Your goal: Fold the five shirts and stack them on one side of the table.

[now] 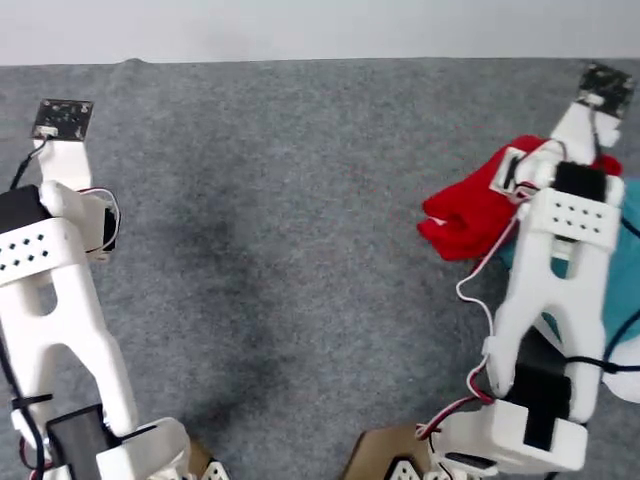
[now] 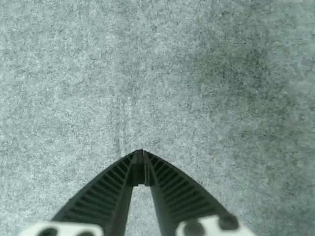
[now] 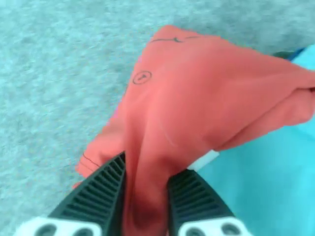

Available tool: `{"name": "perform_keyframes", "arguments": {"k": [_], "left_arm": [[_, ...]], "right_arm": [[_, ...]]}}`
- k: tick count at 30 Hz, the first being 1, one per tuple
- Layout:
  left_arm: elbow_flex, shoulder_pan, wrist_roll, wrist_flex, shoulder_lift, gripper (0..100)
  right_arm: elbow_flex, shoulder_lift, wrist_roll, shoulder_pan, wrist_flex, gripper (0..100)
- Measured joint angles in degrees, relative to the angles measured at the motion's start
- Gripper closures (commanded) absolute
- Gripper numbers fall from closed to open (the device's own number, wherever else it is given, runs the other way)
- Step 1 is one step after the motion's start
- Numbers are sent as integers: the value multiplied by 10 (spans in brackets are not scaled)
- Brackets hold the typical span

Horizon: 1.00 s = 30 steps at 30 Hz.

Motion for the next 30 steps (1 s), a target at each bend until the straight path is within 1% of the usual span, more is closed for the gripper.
{"name": "perform_keyframes", "arguments": {"k": [12, 23, 28, 30], "left_arm": [[17, 0, 0, 0, 0, 997], [17, 0, 0, 0, 0, 997], [17, 0, 0, 0, 0, 997], [17, 0, 0, 0, 0, 997]], "right_arm": [[0, -54, 44, 78, 0, 989], [0, -102, 46, 127, 59, 989], [0, -103, 46, 167, 65, 989], [2, -103, 58, 183, 65, 989]]}}
